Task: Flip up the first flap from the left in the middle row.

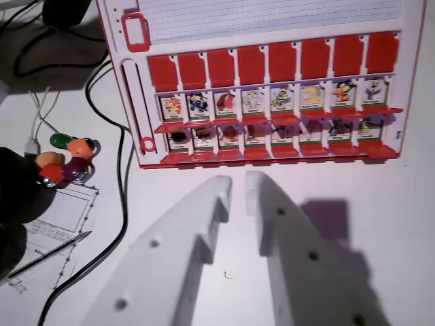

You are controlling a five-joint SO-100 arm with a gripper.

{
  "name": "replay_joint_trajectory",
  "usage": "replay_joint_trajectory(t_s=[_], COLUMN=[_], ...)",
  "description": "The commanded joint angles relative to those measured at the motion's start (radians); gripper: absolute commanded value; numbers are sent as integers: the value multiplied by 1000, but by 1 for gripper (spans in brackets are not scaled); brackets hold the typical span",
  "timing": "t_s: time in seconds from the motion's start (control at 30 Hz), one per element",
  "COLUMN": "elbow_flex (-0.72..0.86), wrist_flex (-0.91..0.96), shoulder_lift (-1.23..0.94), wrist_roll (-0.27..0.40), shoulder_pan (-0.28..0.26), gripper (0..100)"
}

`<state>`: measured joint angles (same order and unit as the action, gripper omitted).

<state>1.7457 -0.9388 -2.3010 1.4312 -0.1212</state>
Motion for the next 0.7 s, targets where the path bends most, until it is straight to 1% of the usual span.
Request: replay_joint_trajectory(t_s=[0.0, 0.27, 0.5, 0.67], elbow_flex=[-172, -377, -614, -744], wrist_flex=[-12, -55, -152, -219], shoulder_lift=[66, 291, 531, 690], wrist_roll=[-26, -106, -196, -241], shoulder_pan=[-26, -91, -163, -196], gripper=[2, 2, 2, 2])
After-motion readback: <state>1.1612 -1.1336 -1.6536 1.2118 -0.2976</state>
